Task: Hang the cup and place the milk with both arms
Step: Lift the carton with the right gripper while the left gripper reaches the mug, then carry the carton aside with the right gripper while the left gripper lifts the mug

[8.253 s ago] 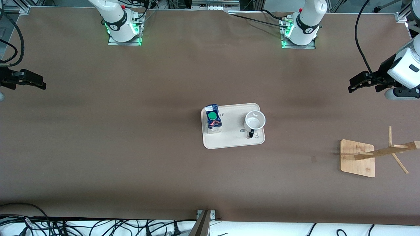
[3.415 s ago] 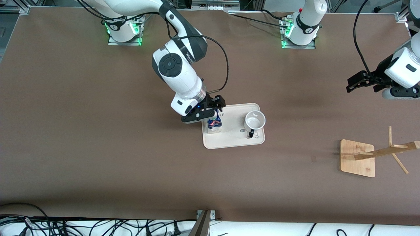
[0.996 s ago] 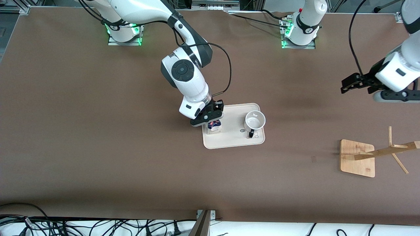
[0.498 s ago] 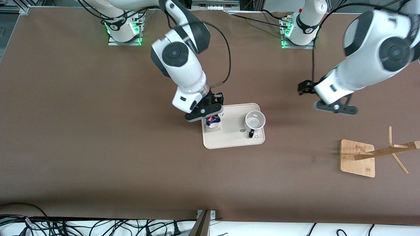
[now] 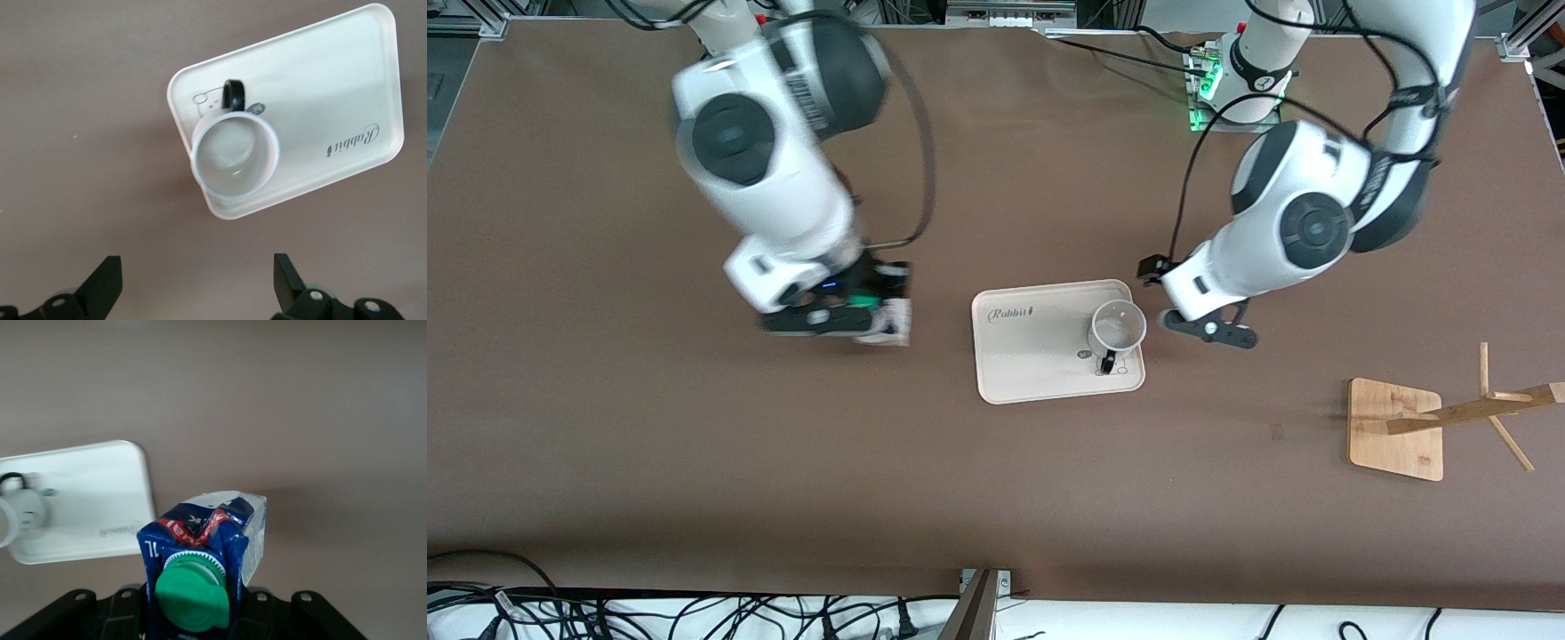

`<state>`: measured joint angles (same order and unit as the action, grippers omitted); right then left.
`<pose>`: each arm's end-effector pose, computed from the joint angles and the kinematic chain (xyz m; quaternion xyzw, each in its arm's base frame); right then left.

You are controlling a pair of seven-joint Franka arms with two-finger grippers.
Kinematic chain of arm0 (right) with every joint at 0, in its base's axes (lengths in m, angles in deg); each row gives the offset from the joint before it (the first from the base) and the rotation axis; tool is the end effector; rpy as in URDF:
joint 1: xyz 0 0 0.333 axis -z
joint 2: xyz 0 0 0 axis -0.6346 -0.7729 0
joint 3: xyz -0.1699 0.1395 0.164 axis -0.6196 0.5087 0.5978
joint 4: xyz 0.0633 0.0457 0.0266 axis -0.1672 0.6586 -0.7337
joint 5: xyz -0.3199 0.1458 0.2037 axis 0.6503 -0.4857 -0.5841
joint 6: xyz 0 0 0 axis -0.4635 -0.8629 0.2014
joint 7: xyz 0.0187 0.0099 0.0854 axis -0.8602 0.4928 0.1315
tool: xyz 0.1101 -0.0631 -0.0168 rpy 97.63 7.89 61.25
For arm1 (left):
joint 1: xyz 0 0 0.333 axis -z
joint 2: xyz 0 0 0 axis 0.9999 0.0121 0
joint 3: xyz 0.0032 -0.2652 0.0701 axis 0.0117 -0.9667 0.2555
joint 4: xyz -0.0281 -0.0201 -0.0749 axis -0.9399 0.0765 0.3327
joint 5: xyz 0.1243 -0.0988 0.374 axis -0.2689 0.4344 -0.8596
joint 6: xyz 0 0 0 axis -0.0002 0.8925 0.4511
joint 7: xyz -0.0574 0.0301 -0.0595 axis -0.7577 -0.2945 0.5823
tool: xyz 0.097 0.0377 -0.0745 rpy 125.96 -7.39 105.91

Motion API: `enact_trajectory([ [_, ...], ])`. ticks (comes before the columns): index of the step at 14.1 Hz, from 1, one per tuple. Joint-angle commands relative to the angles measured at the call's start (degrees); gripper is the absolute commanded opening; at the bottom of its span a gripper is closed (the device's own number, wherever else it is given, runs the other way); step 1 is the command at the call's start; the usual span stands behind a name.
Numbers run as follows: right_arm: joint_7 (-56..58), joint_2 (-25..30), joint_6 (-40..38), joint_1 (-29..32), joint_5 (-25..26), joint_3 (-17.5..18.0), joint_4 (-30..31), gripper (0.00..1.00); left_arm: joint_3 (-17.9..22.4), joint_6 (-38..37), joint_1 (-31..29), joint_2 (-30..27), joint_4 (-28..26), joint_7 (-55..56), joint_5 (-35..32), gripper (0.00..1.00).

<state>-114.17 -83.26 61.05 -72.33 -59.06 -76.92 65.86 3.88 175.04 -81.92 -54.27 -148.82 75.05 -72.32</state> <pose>0.6191 0.3054 0.4586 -0.9984 0.0405 0.0374 0.0152 0.5750 -0.2515 0.3028 0.9881 -0.0977 -0.0994 0.0649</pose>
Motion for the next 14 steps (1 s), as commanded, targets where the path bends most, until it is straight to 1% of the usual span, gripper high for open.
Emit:
enact_trajectory([
  [1, 3.30, 2.46, -9.58, 7.07, -0.49, 0.66, -0.24, 0.31, -0.27, 8.69, 2.71, 0.42, -5.23, 3.44, 0.31, 1.00],
  [2, 6.71, 3.07, -11.61, 9.53, -0.22, 0.66, -0.24, 0.31, -0.19, 12.48, 4.46, 0.69, -7.08, 4.59, -0.13, 1.00],
  [3, 10.84, 3.68, -13.28, 12.17, -0.05, 0.57, -0.24, 0.31, -0.10, 14.60, 5.87, 1.91, -7.70, 5.73, -0.22, 1.00],
  [5, 19.36, 3.78, -15.23, 16.48, 1.35, 0.66, -0.24, 0.31, -0.10, 16.72, 7.46, 4.11, -7.71, 6.88, -2.58, 1.00],
  [8, 27.73, 4.04, -15.23, 17.20, 6.71, -0.56, -0.24, 0.31, -0.10, 20.41, 8.96, 6.83, -7.71, 10.56, -6.54, 1.00],
  [10, 29.34, 4.04, -14.45, 17.12, 7.86, -1.53, -0.06, 0.31, -0.10, 21.21, 9.49, 8.15, -7.19, 11.63, -9.09, 1.00],
  [12, 29.51, 4.30, -11.73, 17.12, 7.52, -1.62, 0.81, 0.31, -0.10, 21.30, 9.49, 8.86, -6.83, 11.72, -11.02, 1.00],
  [13, 29.51, 4.48, -10.67, 17.12, 7.34, -1.71, 2.38, 0.31, -0.10, 21.82, 9.49, 9.04, -6.83, 11.63, -11.73, 0.87],
  [14, 29.51, 5.96, -8.57, 17.12, 7.25, -1.71, 5.27, 0.31, -0.10, 22.09, 9.58, 9.21, -6.83, 11.63, -11.73, 0.66],
])
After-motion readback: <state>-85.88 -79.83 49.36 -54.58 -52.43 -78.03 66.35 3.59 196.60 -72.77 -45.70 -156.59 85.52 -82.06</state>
